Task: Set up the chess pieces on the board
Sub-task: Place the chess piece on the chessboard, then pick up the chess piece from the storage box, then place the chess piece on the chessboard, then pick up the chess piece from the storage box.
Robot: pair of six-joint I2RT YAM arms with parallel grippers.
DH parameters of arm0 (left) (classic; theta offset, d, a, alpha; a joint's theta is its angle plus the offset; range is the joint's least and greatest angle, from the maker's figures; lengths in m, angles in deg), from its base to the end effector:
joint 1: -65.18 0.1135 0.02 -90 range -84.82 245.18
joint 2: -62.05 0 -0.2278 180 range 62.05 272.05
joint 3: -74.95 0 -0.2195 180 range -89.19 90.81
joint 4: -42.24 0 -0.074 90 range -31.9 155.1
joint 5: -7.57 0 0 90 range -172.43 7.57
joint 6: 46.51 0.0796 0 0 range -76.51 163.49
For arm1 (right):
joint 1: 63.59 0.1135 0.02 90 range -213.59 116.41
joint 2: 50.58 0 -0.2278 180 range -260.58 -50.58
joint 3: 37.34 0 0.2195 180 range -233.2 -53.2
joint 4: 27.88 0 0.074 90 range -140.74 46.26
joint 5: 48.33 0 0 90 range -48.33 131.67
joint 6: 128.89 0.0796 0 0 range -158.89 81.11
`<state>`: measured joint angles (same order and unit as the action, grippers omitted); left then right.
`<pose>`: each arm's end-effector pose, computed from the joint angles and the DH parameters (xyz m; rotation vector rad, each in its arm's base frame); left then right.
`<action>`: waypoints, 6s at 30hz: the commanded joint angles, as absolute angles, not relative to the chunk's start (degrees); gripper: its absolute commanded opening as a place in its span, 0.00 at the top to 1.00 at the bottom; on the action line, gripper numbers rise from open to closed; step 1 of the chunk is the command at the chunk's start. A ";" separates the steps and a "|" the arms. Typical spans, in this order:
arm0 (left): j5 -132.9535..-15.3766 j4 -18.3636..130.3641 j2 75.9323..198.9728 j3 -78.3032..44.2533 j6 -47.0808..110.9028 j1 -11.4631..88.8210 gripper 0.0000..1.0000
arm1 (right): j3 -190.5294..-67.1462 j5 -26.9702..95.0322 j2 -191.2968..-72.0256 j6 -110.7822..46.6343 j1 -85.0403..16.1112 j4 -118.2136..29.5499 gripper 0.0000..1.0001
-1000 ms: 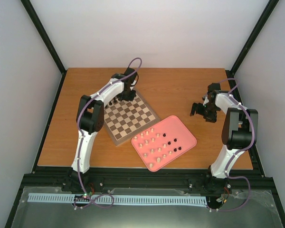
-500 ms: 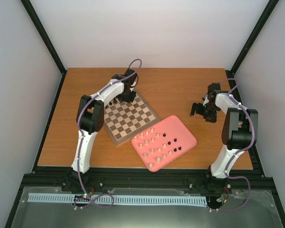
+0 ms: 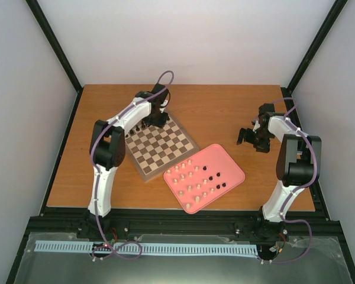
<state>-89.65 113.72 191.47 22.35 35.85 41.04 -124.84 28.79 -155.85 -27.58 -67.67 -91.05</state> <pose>0.3942 -0.1657 0.1351 0.3805 2.8044 0.0594 0.3134 -0.0046 0.1166 0.3724 2.9550 0.3504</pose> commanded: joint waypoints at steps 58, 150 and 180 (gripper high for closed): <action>-76.07 111.91 193.10 18.73 40.41 9.10 0.63 | -123.69 28.53 -152.89 -28.25 -67.10 -90.48 0.00; -91.84 108.44 189.08 16.45 34.53 43.95 0.79 | -124.48 28.59 -155.70 -28.56 -67.10 -90.77 0.00; -83.10 112.42 167.73 9.71 36.24 32.05 0.40 | -124.47 28.30 -155.27 -28.50 -67.02 -90.71 0.00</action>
